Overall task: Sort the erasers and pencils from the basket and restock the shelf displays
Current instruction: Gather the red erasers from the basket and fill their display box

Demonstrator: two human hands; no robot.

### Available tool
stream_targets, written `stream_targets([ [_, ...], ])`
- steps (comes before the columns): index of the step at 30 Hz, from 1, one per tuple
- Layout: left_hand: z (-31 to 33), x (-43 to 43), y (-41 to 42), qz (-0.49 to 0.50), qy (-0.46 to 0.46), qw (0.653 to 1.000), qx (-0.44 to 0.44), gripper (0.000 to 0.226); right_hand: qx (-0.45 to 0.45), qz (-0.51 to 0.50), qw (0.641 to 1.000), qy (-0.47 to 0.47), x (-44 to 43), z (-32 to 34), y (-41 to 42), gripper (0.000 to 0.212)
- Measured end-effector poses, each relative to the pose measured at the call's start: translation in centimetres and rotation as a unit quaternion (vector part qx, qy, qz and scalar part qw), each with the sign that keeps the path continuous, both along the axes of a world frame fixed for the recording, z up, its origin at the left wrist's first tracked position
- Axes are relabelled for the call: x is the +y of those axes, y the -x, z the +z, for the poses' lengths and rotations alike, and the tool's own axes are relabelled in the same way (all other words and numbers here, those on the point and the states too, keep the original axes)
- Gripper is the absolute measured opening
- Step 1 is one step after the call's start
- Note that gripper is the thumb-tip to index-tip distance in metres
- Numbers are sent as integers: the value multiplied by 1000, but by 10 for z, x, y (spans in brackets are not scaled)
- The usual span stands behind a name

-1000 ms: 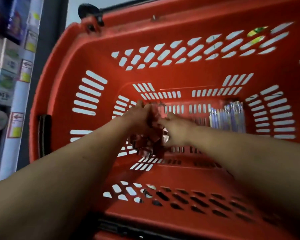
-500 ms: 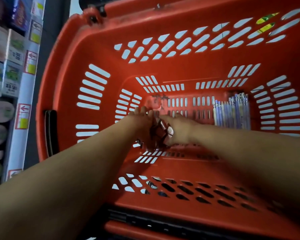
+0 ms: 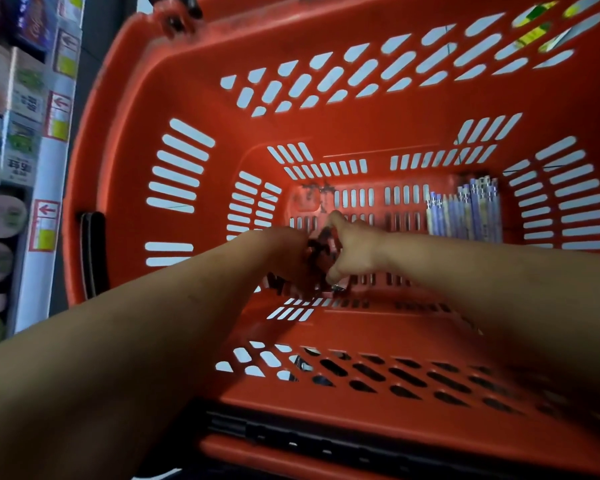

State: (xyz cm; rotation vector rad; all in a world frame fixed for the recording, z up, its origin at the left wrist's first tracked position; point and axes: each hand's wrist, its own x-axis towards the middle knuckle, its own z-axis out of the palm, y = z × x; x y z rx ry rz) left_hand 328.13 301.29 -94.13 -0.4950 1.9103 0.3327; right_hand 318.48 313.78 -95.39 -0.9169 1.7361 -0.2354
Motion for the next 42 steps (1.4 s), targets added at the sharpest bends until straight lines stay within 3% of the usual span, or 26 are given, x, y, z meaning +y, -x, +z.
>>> stream_targets([
  [3,-1,-1,-1,46,-33,998,-10,67,3,18,1000,-11,-1,0,-4,124],
  [9,-4,1,6,45,-37,997,-46,93,18,29,999,-30,-1,2,-8,106],
  [15,-1,1,6,101,-66,989,-85,58,26,42,998,-47,-1,5,-9,111],
  [20,-15,2,1,118,-53,988,-89,59,-18,-9,998,-57,-2,1,-6,100],
  [23,-14,2,3,109,-48,987,-105,56,22,39,997,-60,-3,4,-10,103],
  [27,-2,-2,5,180,-75,974,-113,67,35,65,996,-42,-3,8,-10,93],
  [33,-4,-1,4,213,-88,970,-73,66,-13,10,1000,-26,1,3,-21,73],
  [42,7,12,9,234,-119,961,-88,82,-144,-140,977,-70,3,7,-14,54],
])
